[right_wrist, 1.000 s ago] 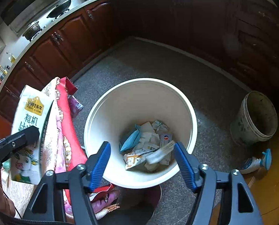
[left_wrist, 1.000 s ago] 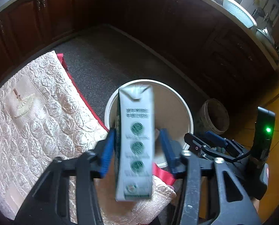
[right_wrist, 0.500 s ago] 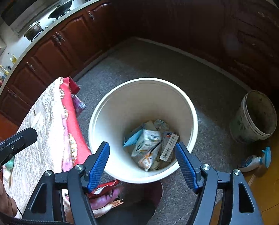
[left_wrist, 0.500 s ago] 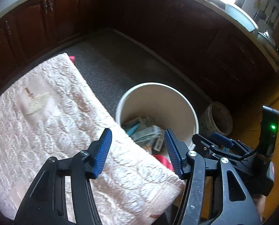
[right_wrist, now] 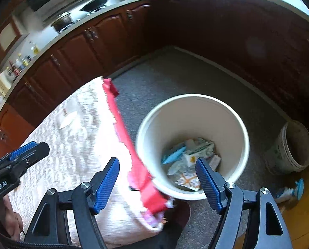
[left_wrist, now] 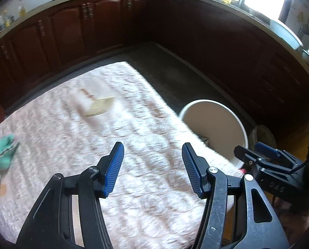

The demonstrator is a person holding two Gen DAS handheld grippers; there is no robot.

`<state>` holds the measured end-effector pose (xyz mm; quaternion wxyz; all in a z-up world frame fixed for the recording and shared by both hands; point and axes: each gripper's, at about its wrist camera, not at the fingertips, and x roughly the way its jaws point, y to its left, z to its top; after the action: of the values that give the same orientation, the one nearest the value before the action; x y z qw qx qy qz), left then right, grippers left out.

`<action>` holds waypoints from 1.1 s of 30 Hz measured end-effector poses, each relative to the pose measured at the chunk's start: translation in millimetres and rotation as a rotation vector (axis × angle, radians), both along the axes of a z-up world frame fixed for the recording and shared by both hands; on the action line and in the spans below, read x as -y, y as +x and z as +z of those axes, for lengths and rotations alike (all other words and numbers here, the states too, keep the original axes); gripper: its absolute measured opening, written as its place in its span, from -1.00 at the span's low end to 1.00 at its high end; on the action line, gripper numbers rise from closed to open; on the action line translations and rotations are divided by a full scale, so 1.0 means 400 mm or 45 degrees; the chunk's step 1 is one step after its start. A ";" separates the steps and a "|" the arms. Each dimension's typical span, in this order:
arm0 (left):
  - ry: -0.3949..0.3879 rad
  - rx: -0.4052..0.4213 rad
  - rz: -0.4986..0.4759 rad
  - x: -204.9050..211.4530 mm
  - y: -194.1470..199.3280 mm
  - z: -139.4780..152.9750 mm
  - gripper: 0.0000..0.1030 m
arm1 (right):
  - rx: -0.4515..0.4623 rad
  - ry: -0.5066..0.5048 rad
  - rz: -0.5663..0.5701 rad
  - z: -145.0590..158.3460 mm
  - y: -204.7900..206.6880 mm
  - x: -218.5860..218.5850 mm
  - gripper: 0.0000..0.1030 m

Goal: Collect trash
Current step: 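Move both open grippers back over the table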

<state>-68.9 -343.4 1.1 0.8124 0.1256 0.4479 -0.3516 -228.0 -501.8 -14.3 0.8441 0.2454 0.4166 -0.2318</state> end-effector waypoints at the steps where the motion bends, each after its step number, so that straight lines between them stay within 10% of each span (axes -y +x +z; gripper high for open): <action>1: 0.002 0.002 0.015 -0.018 0.009 -0.003 0.11 | 0.005 -0.001 0.017 0.004 0.011 -0.013 0.43; 33: 0.083 -0.042 0.687 -0.741 0.284 -0.086 0.33 | -0.051 0.008 0.617 -0.036 0.386 -0.498 0.54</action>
<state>44.8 -46.9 -33.3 0.8649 0.0223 0.4893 -0.1099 -73.4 -302.5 -28.5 0.8658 0.1365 0.4808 -0.0262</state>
